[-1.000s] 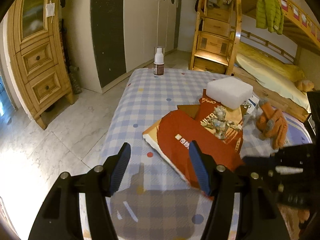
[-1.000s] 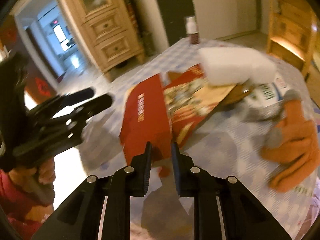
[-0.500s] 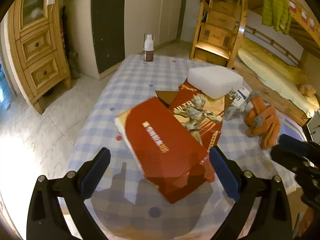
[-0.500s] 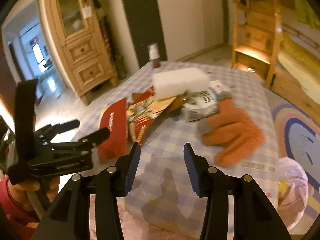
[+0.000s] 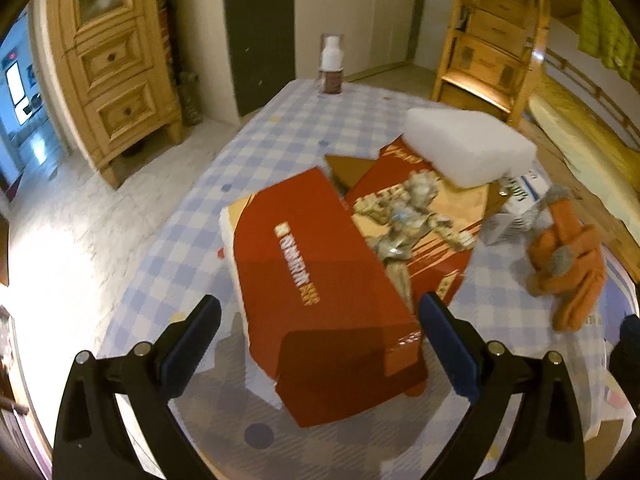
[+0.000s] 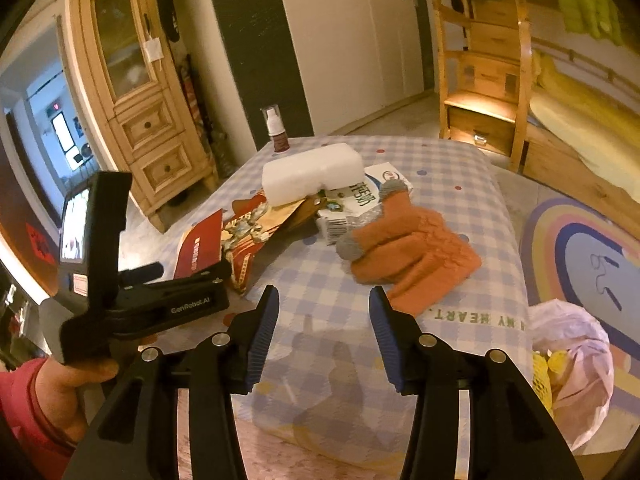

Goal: Collect trash
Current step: 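Grasp the red KEEP PLAY box with the left gripper and lift it, then grasp the white foam block with the right gripper while the left holds the red box, then carry the red box and foam block over the pink bin and release both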

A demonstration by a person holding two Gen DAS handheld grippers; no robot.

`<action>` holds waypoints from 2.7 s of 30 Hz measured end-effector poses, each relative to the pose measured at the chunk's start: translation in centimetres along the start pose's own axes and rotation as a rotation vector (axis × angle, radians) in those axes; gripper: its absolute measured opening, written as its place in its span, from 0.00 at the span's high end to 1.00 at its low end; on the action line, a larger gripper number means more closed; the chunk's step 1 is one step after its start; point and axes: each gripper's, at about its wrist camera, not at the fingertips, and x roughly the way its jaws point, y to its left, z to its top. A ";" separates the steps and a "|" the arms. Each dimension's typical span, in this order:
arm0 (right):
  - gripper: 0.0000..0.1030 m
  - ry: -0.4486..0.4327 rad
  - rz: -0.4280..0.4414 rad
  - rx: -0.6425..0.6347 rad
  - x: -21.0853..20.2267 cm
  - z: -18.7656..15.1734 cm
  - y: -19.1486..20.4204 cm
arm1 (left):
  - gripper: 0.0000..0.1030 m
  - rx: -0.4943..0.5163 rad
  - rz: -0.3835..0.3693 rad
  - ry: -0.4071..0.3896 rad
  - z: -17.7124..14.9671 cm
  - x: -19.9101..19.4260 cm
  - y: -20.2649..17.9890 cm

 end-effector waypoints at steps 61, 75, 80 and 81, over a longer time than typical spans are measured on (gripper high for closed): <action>0.85 -0.134 -0.153 -0.079 3.3 7.0 5.5 | 0.21 0.167 -0.255 -0.322 3.4 -5.4 6.3; 0.85 -0.184 -0.226 0.055 -5.4 2.3 -0.8 | 0.21 0.433 -0.428 -0.411 -0.6 -10.8 -5.0; 0.84 -0.189 -0.306 0.125 -8.1 -0.2 -4.4 | 0.21 0.519 -0.503 -0.411 -2.1 -11.7 -9.7; 0.84 -0.187 -0.315 0.134 -8.4 -0.5 -5.0 | 0.21 0.537 -0.517 -0.407 -2.4 -11.7 -10.7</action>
